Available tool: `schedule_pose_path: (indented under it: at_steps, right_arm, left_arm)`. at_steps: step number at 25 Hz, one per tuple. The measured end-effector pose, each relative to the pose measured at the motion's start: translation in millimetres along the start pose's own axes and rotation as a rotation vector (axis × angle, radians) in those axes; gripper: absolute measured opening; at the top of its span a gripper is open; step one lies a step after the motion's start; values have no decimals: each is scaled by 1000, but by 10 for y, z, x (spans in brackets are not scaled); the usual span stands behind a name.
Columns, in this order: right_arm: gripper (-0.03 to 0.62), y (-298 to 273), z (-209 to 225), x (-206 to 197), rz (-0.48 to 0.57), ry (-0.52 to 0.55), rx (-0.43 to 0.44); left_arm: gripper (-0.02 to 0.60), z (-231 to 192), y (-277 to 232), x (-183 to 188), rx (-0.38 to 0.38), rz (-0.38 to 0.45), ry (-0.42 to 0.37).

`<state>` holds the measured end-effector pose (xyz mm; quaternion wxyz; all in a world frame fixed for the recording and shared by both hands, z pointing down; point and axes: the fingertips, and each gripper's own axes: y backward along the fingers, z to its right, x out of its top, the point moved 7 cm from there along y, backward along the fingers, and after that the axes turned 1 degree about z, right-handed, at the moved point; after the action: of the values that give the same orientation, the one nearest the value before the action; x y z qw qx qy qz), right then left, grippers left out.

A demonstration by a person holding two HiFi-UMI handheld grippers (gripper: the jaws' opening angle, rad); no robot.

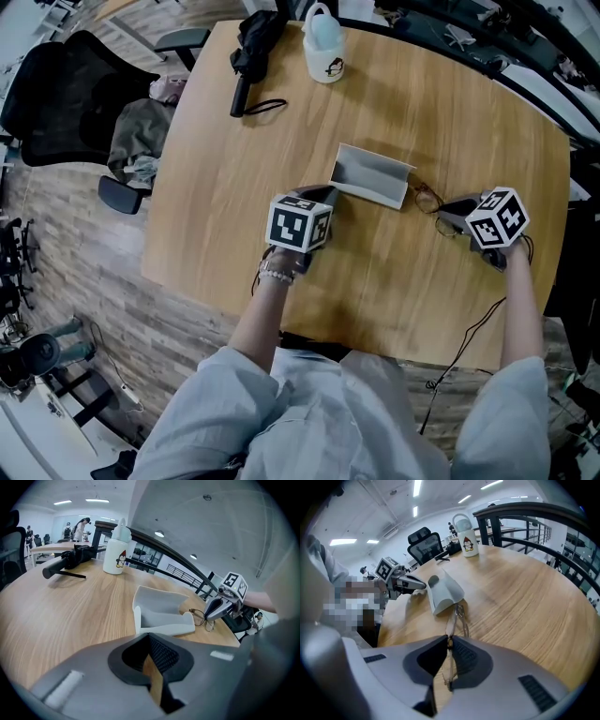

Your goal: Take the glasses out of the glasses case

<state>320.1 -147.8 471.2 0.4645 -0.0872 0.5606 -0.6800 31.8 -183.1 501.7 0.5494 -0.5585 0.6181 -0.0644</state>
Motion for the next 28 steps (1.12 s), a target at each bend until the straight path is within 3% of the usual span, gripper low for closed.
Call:
schedule_pose_path:
  at_steps: [9,14,22,28]
  right_arm:
    - [35,-3,43,1,6,82,-76]
    - [119,92,-64,70,7,154,-98]
    - [163,174,-301,710,160,336,-193]
    - [169,-69,-350,1063,153,445,-242]
  left_arm:
    - [5,-24,23,11,-3,11,33]
    - [5,-26,13,6,0,11,30]
    - [5,-26,16,2,0,10,29]
    - [5,-25,14,9,-1,10,30]
